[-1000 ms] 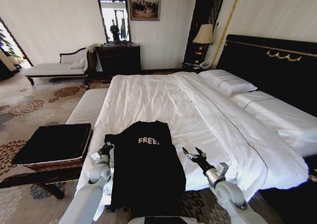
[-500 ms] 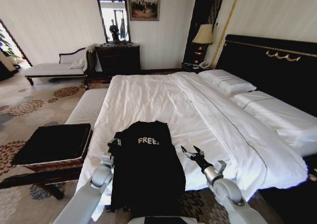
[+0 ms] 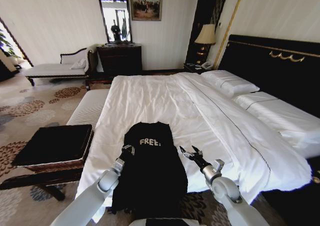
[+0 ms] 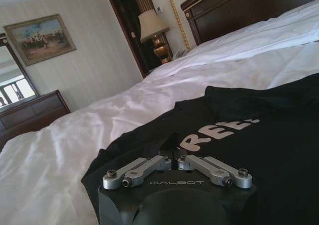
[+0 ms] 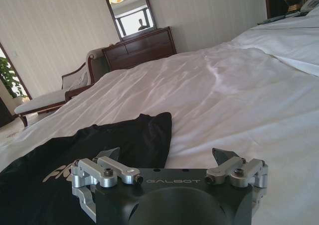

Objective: Fold the clothes on the bed and place them into the basket.

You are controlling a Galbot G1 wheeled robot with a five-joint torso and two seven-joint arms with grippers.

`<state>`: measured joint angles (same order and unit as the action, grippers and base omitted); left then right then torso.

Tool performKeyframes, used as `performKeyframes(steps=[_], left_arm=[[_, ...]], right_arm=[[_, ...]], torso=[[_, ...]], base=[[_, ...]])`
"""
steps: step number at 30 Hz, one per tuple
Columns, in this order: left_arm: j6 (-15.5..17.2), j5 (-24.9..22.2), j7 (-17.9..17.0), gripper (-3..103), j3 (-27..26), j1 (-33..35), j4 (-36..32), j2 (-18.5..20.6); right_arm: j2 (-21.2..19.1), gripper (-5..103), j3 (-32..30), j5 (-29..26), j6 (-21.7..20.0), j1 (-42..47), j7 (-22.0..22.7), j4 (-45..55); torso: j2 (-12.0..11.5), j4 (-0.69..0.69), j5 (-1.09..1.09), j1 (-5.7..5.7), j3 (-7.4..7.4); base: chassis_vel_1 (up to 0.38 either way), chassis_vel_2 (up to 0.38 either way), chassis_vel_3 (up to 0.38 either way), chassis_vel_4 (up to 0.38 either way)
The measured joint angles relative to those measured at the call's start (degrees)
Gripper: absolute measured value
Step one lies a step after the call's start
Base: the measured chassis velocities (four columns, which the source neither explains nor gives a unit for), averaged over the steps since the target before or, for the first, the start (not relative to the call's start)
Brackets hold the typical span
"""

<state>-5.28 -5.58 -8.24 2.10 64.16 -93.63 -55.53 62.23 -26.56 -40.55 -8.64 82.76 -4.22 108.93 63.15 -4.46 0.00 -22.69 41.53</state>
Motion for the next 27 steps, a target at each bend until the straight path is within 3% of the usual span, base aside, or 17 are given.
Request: performKeyframes(steps=[3,5,9,10,11,15,16,18,19,20,21,24,26,27], left_arm=[[0.44,-0.01,0.00,16,-0.25,1.23,-1.48,0.39],[0.44,0.03,0.02,16,-0.48,1.65,-2.08,0.71],[-0.06,0.27,0.43,38,-1.71,3.71,-5.61,2.73],[-0.06,0.27,0.43,38,-1.71,3.71,-5.61,2.73],[-0.15,-0.06,0.45,38,-2.28,4.40,-6.60,3.14],[-0.21,-4.91,0.15,59,-6.15,8.46,-11.47,3.97],[-0.21,-4.91,0.15,59,-6.15,8.46,-11.47,3.97],[0.84,-12.02,-1.46,70,-8.03,9.76,-13.64,3.55],[1.68,-14.89,-2.31,70,-8.43,9.78,-14.06,3.15],[4.06,-21.15,-4.49,76,-9.27,9.57,-14.25,1.86],[4.06,-21.15,-4.49,76,-9.27,9.57,-14.25,1.86],[8.81,-33.81,-9.69,92,-12.52,8.96,-11.56,-2.16],[10.59,-38.85,-11.54,96,-14.51,7.97,-8.36,-4.00],[10.59,-38.85,-11.54,96,-14.51,7.97,-8.36,-4.00]], right_arm=[[-0.02,100,0.30,0.01,-0.01,-0.09,0.00,-0.25],[0.01,100,0.50,0.01,-0.02,-0.23,0.00,-0.32],[0.37,100,1.45,0.03,-0.13,-1.03,0.14,-0.50],[0.37,100,1.45,0.03,-0.13,-1.03,0.14,-0.50],[0.45,100,1.60,0.03,-0.16,-1.16,0.19,-0.51],[0.65,100,1.59,0.02,-0.19,-1.07,0.23,-0.52],[0.65,100,1.59,0.02,-0.19,-1.07,0.23,-0.52],[1.08,100,0.55,0.18,-0.17,0.05,0.17,-0.44],[1.31,100,0.00,0.29,-0.14,0.57,0.09,-0.30],[1.82,100,-1.06,0.61,-0.03,1.64,-0.07,0.07],[1.82,100,-1.06,0.61,-0.03,1.64,-0.07,0.07],[1.99,100,-1.85,0.86,0.04,2.19,-0.17,0.46],[1.78,100,-1.87,0.87,0.04,2.18,-0.17,0.56],[1.78,100,-1.87,0.87,0.04,2.18,-0.17,0.56]], torso=[[0.00,0.00,0.00,0.00,0.00],[0.00,0.00,0.00,0.00,0.00],[0.00,0.00,0.00,0.00,0.00],[0.00,0.00,0.00,0.00,0.00],[0.00,0.00,0.00,0.00,0.00],[0.00,0.02,0.00,0.00,0.00],[0.00,0.02,0.00,0.00,0.00],[0.00,0.02,-0.02,0.00,-0.01],[0.00,0.02,-0.01,0.00,-0.01],[0.01,-0.03,-0.01,0.00,-0.01],[0.01,-0.03,-0.01,0.00,-0.01],[0.00,-0.01,0.01,0.01,-0.01],[0.00,0.01,-0.01,0.00,-0.01],[0.00,0.01,-0.01,0.00,-0.01]], base=[[0.000,0.000,0.000,0.000],[0.000,0.000,0.000,0.000],[0.000,0.000,0.000,0.000],[0.000,0.000,0.000,0.000],[0.000,0.000,0.000,0.000],[0.000,0.000,0.000,0.000],[0.000,0.000,0.000,0.000],[0.000,0.000,0.000,0.000],[0.000,0.000,0.000,0.000],[0.000,0.000,0.000,0.000],[0.000,0.000,0.000,0.000],[0.000,0.000,0.000,0.000],[0.000,0.000,0.000,0.000],[0.000,0.000,0.000,0.000]])
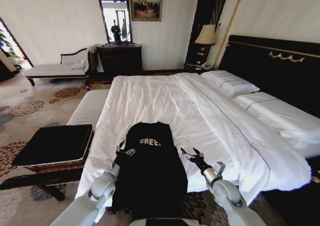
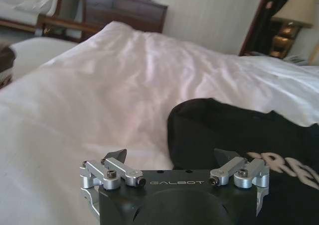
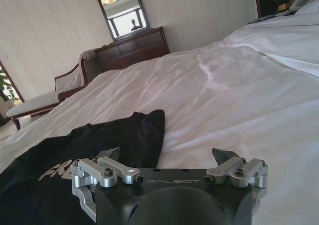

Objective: Fold the clothes on the bed and place them into the basket.

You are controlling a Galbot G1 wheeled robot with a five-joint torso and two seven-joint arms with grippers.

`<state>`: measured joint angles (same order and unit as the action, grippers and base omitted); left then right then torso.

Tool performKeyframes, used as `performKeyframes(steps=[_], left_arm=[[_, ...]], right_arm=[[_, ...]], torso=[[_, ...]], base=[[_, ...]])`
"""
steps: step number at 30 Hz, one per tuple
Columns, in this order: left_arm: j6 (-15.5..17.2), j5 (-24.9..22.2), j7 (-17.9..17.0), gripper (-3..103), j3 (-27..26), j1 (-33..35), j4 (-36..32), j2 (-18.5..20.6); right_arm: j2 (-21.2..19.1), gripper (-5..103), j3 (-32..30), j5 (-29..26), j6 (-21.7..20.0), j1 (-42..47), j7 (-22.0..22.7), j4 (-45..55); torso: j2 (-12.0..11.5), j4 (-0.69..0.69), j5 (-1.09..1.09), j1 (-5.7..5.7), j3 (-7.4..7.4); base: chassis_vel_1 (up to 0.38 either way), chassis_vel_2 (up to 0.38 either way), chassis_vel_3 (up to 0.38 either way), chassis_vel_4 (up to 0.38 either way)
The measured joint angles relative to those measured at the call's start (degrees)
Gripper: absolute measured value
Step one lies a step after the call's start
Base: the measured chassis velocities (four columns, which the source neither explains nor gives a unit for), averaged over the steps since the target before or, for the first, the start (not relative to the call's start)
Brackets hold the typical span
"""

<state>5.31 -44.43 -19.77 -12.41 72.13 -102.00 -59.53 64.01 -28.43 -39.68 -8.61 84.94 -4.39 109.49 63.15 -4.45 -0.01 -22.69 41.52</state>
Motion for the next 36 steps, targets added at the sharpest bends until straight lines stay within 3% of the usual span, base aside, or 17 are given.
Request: performKeyframes(steps=[8,12,21,25,30,31,34,36], left_arm=[[3.12,-11.97,-1.04,100,-1.08,-4.47,6.60,-3.19],[3.60,-14.65,-0.59,95,-0.81,-6.23,7.69,-3.91],[4.27,-16.46,0.83,81,0.81,-9.83,9.63,-4.68],[4.36,-16.50,0.82,78,1.49,-11.17,10.60,-5.00],[4.87,-16.68,0.55,58,1.92,-11.87,11.15,-5.17],[4.87,-16.68,0.55,58,1.92,-11.87,11.15,-5.17],[4.88,-16.63,0.38,41,1.90,-11.79,11.27,-5.27],[4.88,-16.63,0.33,41,1.86,-11.72,11.23,-5.28]], right_arm=[[-0.60,100,-0.36,0.35,0.00,0.87,-0.14,0.00],[-0.83,100,-0.50,0.59,0.00,0.95,-0.18,-0.08],[-1.16,100,-0.68,0.52,-0.03,1.08,-0.19,-0.07],[-1.25,100,-0.67,0.45,-0.06,1.05,-0.19,-0.07],[-1.32,100,-0.76,0.40,-0.08,1.15,-0.19,-0.07],[-1.32,100,-0.76,0.40,-0.08,1.15,-0.19,-0.07],[-1.31,100,-0.77,0.37,-0.10,1.12,-0.19,-0.03],[-1.31,100,-0.76,0.37,-0.11,1.13,-0.19,-0.03]], torso=[[0.00,-0.02,0.00,0.00,0.01],[0.00,-0.01,0.00,0.00,0.00],[0.00,-0.01,0.00,0.00,0.01],[0.00,-0.02,0.02,0.00,0.01],[0.00,-0.02,0.01,0.00,0.01],[0.00,-0.02,0.01,0.00,0.01],[0.00,-0.02,0.01,0.00,0.01],[0.00,-0.01,0.01,0.00,0.01]], base=[[0.000,0.000,0.000,0.000],[0.000,0.000,0.000,0.000],[0.000,0.000,0.000,0.000],[0.000,0.000,0.000,0.000],[0.000,0.000,0.000,0.000],[0.000,0.000,0.000,0.000],[0.000,0.000,0.000,0.000],[0.000,0.000,0.000,0.000]])
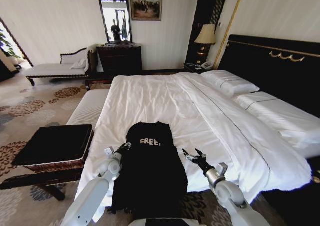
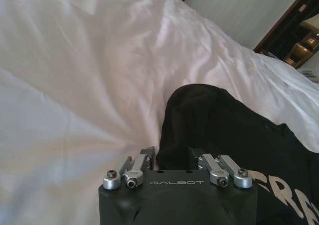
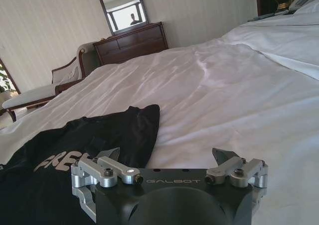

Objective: Fold the clothes on the bed and place them into the basket.

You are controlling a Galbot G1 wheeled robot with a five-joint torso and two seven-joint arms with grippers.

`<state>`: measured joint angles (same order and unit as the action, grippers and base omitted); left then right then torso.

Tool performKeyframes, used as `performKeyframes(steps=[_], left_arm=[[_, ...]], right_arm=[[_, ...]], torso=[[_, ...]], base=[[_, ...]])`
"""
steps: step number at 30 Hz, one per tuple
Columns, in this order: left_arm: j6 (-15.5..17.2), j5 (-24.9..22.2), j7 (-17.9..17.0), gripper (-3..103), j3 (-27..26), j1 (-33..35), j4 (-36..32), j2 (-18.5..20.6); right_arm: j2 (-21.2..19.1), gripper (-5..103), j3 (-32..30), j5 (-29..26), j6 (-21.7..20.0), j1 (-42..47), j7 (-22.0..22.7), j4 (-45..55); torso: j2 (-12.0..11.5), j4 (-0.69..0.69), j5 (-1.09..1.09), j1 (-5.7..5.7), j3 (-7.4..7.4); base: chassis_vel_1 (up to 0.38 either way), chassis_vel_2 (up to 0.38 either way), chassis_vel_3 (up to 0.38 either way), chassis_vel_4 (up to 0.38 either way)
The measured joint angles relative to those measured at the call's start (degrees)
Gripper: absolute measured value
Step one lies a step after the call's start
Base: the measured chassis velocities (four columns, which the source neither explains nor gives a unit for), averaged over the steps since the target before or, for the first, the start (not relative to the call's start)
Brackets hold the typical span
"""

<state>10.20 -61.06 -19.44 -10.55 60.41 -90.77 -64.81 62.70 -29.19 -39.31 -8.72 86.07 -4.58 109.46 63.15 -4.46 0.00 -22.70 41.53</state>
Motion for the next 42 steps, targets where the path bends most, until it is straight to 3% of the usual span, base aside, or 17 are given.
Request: performKeyframes(steps=[5,7,9,11,18,32,36,39,42], left_arm=[[-0.10,0.87,-0.50,15,-0.18,-0.21,-0.13,-0.02],[-0.16,1.01,-0.56,15,-0.24,-0.40,-0.08,0.06],[-0.21,1.19,-0.62,5,-0.28,-0.74,0.00,0.39],[-0.24,1.25,-0.64,2,-0.31,-0.92,0.06,0.59],[-0.64,2.64,-0.64,1,-0.60,-1.78,0.71,1.42],[-0.81,14.90,-1.42,1,1.00,-5.44,2.28,5.12],[-0.50,18.86,-1.47,1,1.20,-5.68,2.43,6.37],[-0.41,27.99,-0.93,1,2.33,-5.48,0.94,8.70],[-0.16,31.74,-0.41,1,4.06,-5.68,-0.54,10.20]], right_arm=[[0.32,100,0.38,0.09,-0.05,-0.09,-0.01,0.00],[0.40,100,0.42,0.11,-0.05,-0.10,-0.01,0.00],[0.48,100,0.45,0.16,-0.06,-0.09,-0.01,0.00],[0.52,100,0.45,0.18,-0.06,-0.04,-0.03,0.05],[0.70,100,0.42,0.30,-0.08,0.23,-0.11,0.28],[1.51,100,1.55,0.60,-0.07,-0.93,-0.23,0.09],[1.27,100,1.93,0.46,-0.07,-1.31,-0.23,-0.01],[0.53,100,2.87,0.32,-0.03,-2.11,-0.25,-0.48],[0.44,100,3.49,0.24,-0.02,-2.62,-0.26,-0.68]], torso=[[0.00,0.00,0.00,0.00,0.00],[0.00,0.00,0.00,0.00,0.00],[0.00,0.00,0.00,0.00,0.00],[0.00,0.00,-0.01,0.00,0.00],[0.00,0.00,0.00,0.00,0.00],[0.00,-0.01,0.00,0.00,0.00],[0.00,0.00,0.00,0.00,0.00],[0.00,-0.01,0.00,0.00,0.00],[0.00,0.03,-0.01,0.00,0.00]], base=[[0.000,0.000,0.000,0.000],[0.000,0.000,0.000,0.000],[0.000,0.000,0.000,0.000],[0.000,0.000,0.000,0.000],[0.000,0.000,0.000,0.000],[0.000,0.000,0.000,0.000],[0.000,0.000,0.000,0.000],[0.000,0.000,0.000,0.000],[0.000,0.000,0.000,0.000]])
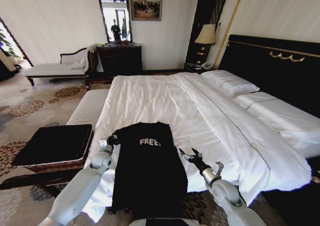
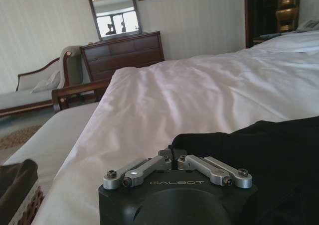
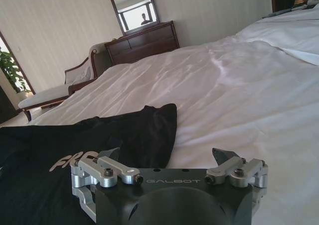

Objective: Fold the clothes on the bed and place them into the basket.

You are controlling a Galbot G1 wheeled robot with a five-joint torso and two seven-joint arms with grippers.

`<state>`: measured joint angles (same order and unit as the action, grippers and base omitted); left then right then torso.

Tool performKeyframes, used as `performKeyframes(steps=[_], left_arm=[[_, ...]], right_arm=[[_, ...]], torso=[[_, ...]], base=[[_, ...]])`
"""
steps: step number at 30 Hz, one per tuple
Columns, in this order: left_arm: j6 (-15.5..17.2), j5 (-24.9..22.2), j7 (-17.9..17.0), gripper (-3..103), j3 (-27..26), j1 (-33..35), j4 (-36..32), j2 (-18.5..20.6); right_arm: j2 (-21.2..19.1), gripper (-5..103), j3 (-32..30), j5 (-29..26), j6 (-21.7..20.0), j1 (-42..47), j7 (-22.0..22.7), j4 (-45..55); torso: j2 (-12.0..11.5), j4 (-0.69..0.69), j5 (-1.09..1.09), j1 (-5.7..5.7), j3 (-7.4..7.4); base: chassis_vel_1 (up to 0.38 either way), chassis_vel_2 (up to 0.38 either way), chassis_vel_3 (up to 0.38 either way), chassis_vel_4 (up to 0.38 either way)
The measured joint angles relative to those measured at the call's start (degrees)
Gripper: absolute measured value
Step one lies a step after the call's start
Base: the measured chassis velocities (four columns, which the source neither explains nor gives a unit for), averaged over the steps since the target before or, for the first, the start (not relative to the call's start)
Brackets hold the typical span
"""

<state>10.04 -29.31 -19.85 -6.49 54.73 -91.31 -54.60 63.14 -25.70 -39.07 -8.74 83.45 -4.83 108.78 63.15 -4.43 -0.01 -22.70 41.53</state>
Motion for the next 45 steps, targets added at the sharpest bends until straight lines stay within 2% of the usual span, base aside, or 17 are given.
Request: performKeyframes(steps=[2,6,10,15,19,21,23,29,31,34,35,38,39,40,41,44,45], left_arm=[[0.32,1.01,0.16,1,1.15,-0.60,-0.55,0.56],[0.84,6.97,1.27,1,7.88,-5.50,-0.45,2.82],[1.29,11.44,2.26,1,13.00,-9.09,1.34,3.41],[2.02,13.88,3.07,1,19.32,-12.55,2.85,3.79],[2.39,19.01,5.83,1,25.53,-14.20,3.73,5.41],[2.33,19.84,6.14,-2,26.29,-14.11,3.69,5.63],[2.39,20.86,6.39,1,26.72,-13.24,2.98,5.91],[2.00,25.26,8.84,28,23.88,-7.88,0.13,8.93],[1.67,25.90,9.39,28,22.85,-6.71,-0.39,9.49],[-0.10,26.37,10.71,44,17.40,-1.76,-3.75,11.51],[-0.10,26.37,10.71,44,17.40,-1.76,-3.75,11.51],[-1.53,23.62,10.27,60,11.16,1.72,-6.64,12.02],[-1.55,20.32,9.43,60,8.91,2.38,-7.47,11.75],[-1.55,20.32,9.43,60,8.91,2.38,-7.47,11.75],[-1.10,16.16,8.11,66,7.41,2.47,-7.98,11.14],[3.47,0.42,2.07,82,3.74,0.42,-5.76,6.84],[4.34,-3.04,1.04,82,3.14,-0.50,-4.55,5.44]], right_arm=[[0.07,100,0.13,-0.01,0.00,-0.08,0.00,-0.01],[0.20,100,0.20,-0.08,0.02,-0.09,-0.02,0.01],[0.34,100,-0.14,-0.14,0.06,0.01,-0.08,0.10],[0.56,100,-0.38,-0.15,0.13,0.11,-0.12,0.10],[0.69,100,-0.67,-0.32,0.13,-0.04,-0.11,0.39],[0.65,100,-0.69,-0.43,0.13,-0.16,-0.11,0.40],[0.38,100,-0.72,-0.71,0.11,-0.44,-0.04,0.38],[-0.20,100,-0.51,-0.98,0.09,-1.28,0.05,-0.41],[-0.25,100,-0.42,-1.04,0.08,-1.42,0.05,-0.56],[-0.34,100,0.08,-1.06,0.08,-1.93,0.06,-1.02],[-0.34,100,0.08,-1.06,0.08,-1.93,0.06,-1.02],[-0.30,100,0.24,-1.15,0.07,-2.13,0.07,-1.15],[-0.29,100,0.25,-1.15,0.07,-2.13,0.08,-1.25],[-0.29,100,0.25,-1.15,0.07,-2.13,0.08,-1.25],[-0.24,100,0.25,-1.15,0.07,-2.10,0.08,-1.29],[-0.10,100,0.23,-1.06,0.07,-1.73,0.05,-1.34],[-0.12,100,0.18,-1.00,0.07,-1.61,0.05,-1.35]], torso=[[0.00,-0.01,0.01,0.00,0.00],[0.00,-0.06,-0.01,0.00,-0.01],[0.00,-0.03,0.00,0.00,0.00],[0.00,-0.05,0.02,0.00,0.00],[0.00,-0.03,0.00,0.00,0.00],[0.00,-0.03,0.00,0.00,0.00],[0.00,-0.03,0.02,0.00,0.00],[0.00,-0.03,0.00,0.00,0.00],[0.00,-0.02,0.02,0.00,0.00],[0.00,-0.02,0.02,0.00,0.00],[0.00,-0.02,0.02,0.00,0.00],[0.00,-0.02,0.00,0.01,-0.01],[0.00,-0.03,0.00,0.01,-0.01],[0.00,-0.03,0.00,0.01,-0.01],[0.00,-0.03,-0.01,0.01,-0.01],[0.00,-0.03,0.01,0.01,-0.01],[0.00,-0.03,0.01,0.01,-0.01]], base=[[0.000,0.000,0.000,0.000],[0.000,0.000,0.000,0.000],[0.000,0.000,0.000,0.000],[0.000,0.000,0.000,0.000],[0.000,0.000,0.000,0.000],[0.000,0.000,0.000,0.000],[0.000,0.000,0.000,0.000],[0.000,0.000,0.000,0.000],[0.000,0.000,0.000,0.000],[0.000,0.000,0.000,0.000],[0.000,0.000,0.000,0.000],[0.000,0.000,0.000,0.000],[0.000,0.000,0.000,0.000],[0.000,0.000,0.000,0.000],[0.000,0.000,0.000,0.000],[0.000,0.000,0.000,0.000],[0.000,0.000,0.000,0.000]])
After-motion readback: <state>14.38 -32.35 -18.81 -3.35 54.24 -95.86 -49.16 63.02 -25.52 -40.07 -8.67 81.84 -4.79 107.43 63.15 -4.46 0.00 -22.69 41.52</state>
